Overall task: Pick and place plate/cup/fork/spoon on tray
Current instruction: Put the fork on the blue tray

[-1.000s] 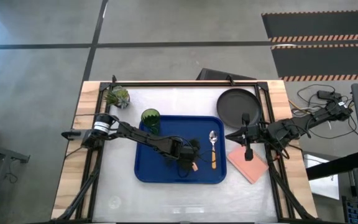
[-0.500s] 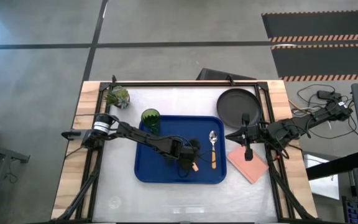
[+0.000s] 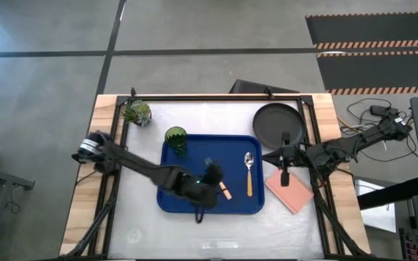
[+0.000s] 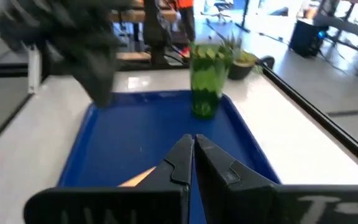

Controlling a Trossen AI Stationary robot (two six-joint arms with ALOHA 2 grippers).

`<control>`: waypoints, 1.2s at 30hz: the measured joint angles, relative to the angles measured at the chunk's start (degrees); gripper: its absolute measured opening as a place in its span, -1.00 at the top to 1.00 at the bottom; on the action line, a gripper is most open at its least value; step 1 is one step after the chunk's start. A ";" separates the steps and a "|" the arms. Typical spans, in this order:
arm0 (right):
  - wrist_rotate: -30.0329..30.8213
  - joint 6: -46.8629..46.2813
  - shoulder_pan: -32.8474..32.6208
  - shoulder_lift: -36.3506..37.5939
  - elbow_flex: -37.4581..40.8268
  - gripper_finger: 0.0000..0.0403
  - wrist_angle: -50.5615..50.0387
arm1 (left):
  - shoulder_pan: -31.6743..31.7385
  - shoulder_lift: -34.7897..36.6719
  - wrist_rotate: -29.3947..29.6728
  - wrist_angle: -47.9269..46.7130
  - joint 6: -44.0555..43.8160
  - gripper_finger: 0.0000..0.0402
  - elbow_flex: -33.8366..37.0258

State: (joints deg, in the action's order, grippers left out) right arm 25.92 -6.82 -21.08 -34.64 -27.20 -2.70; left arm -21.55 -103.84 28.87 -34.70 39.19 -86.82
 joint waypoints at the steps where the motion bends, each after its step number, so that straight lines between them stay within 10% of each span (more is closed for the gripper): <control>1: 0.27 -0.44 0.02 -0.95 0.00 0.96 0.23 | -0.94 1.37 0.37 -0.28 -2.47 0.51 0.74; 9: 1.26 -5.90 0.13 -10.61 -2.96 0.96 1.13 | -6.10 15.94 3.37 5.36 -15.28 0.97 15.08; 19: 0.50 -11.28 1.68 -26.65 -10.53 0.96 0.75 | -6.70 33.90 5.84 31.89 -15.87 0.95 37.81; 36: -20.56 -9.91 15.20 -54.20 -30.86 0.96 -8.02 | -6.70 49.50 6.42 46.11 -11.51 0.95 50.59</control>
State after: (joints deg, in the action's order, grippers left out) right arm 5.35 -16.73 -5.88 -88.84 -58.06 -10.71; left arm -28.25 -54.35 35.29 11.41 27.68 -36.24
